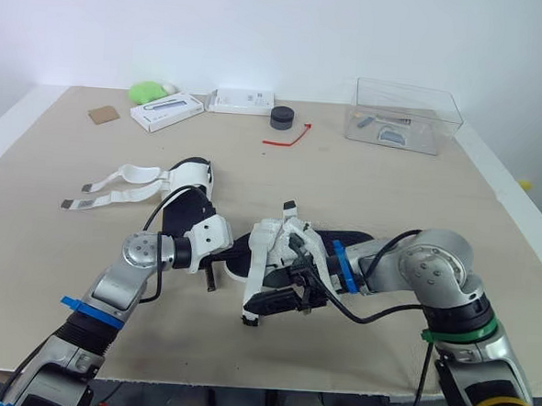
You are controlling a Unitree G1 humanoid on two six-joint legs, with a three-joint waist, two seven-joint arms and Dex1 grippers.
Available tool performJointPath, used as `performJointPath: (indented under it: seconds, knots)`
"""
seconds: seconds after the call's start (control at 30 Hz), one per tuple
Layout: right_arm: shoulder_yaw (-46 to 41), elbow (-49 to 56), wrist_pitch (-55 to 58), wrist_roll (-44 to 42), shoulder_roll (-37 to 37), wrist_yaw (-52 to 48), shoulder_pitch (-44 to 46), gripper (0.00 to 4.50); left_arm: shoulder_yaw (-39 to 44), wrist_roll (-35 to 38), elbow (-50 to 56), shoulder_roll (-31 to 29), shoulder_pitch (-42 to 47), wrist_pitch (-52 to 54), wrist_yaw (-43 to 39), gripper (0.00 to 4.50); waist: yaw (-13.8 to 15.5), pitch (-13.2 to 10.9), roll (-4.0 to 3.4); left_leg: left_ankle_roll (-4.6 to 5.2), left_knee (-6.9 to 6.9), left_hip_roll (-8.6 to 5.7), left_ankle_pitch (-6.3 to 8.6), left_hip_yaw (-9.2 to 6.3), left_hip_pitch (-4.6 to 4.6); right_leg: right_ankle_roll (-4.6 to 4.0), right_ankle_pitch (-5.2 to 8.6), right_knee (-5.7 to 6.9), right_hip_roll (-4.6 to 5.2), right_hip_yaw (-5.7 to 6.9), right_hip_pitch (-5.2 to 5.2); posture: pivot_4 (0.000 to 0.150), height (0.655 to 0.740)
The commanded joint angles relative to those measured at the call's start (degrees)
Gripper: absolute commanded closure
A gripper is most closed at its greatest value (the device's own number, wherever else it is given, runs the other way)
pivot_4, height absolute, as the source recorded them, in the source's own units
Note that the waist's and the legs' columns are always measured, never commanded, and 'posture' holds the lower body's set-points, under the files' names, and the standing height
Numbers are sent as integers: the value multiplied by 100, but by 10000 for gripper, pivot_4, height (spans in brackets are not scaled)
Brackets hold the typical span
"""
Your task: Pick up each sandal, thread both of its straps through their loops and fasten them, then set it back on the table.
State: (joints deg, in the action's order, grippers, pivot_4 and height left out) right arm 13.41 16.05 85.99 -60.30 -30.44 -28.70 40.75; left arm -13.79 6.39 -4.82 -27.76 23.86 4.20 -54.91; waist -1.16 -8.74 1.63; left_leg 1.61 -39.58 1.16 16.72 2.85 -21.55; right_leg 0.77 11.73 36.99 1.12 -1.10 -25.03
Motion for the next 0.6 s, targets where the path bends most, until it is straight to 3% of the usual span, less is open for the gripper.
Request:
performJointPath:
  seconds: [0.03,0.07,0.17,0.4,0.6]
  knots:
    - [-151,136,187,103,175,143,113,1977,-90,-216,-99,-53,-122,119,97,45000,0,0,0,0,0,0,0,-2,0,0,0,0,-1,1,0,1500,7400]
    - [-190,132,234,131,236,179,119,1977,-94,-218,-104,-52,-118,119,103,45000,0,0,0,0,1,1,0,-3,0,0,1,0,-2,1,0,1500,7400]
    - [-289,149,344,210,410,297,122,10383,-113,-232,-115,-51,-110,107,114,45000,0,0,0,0,0,0,0,-3,0,0,1,0,-3,0,0,1500,7400]
    - [-571,226,610,266,577,347,70,43241,-139,-254,-160,-60,-107,68,106,45000,0,0,0,0,1,0,0,-2,-1,2,1,0,-2,1,0,1500,7400]
    - [-913,-182,651,-61,533,337,338,44255,-165,-274,-209,-34,-78,31,99,45000,-1,0,0,0,1,0,0,-2,0,3,1,0,-2,1,0,1500,7400]
